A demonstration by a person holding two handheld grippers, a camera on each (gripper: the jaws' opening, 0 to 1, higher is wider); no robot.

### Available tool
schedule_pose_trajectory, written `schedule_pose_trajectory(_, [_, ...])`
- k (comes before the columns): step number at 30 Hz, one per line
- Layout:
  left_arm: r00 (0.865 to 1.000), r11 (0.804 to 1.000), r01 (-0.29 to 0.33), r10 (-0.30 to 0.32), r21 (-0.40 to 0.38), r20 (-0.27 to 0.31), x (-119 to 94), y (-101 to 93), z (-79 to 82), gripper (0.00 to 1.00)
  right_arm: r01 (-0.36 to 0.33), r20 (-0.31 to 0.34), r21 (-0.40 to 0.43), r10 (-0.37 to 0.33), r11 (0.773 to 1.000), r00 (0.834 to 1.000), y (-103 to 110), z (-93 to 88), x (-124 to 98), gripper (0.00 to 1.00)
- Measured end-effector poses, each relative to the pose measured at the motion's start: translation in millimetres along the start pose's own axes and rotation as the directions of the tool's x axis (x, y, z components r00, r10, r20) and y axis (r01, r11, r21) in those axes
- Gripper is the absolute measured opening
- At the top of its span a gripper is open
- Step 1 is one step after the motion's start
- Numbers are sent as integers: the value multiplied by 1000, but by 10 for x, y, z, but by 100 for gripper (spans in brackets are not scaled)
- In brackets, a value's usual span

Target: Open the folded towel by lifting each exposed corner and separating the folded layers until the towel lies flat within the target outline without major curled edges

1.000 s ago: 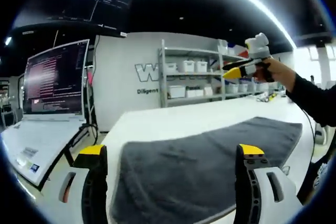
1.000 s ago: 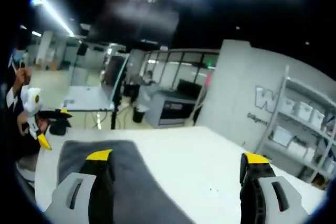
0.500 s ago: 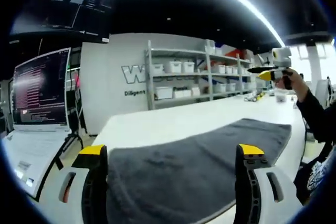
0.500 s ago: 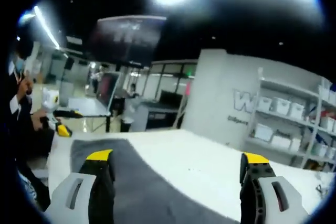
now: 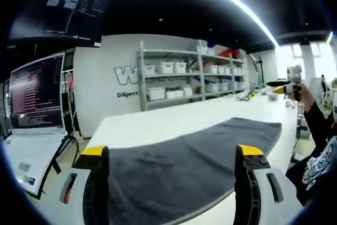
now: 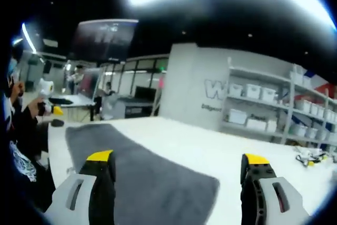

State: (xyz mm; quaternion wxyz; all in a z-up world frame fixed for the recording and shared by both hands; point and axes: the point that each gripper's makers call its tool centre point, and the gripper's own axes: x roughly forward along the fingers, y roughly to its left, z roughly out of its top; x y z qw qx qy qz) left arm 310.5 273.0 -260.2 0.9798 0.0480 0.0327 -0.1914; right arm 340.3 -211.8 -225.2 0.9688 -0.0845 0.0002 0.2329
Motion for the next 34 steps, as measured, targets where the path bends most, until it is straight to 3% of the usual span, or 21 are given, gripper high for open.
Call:
schedule_pose_trajectory(4, [996,995,80,-77,-64,40,-59,-133,85,94,42,-43,-42,-44,998,998,-9,-210,-122,100])
schedule_pose_trajectory(10, [1000,999,17,-16,-48,17,-88,-20,40,92,46,-44,-14,-47,999,998,-90,-290,-126,100])
schedule_pose_trajectory(13, [999,996,28,-26,-88,23,-105,-5,21,84,59,-57,-14,-59,998,997,-186,-340,-151,100])
schedule_pose_trajectory(15, [999,995,22,-19,-98,29,-113,10,17,86,96,-70,-22,-97,995,993,-312,-373,-222,100])
schedule_pose_trajectory(20, [1000,996,-21,22,-89,14,-141,129,-47,91,141,-58,-12,-142,990,988,-495,-338,-430,99])
schedule_pose_trajectory(27, [999,996,-30,31,-79,10,-162,124,-56,97,142,-53,-12,-142,990,988,-501,-313,-461,99])
schedule_pose_trajectory(34, [999,997,-41,39,-68,-29,101,358,59,99,135,-39,-36,-137,990,990,-527,-155,-376,99])
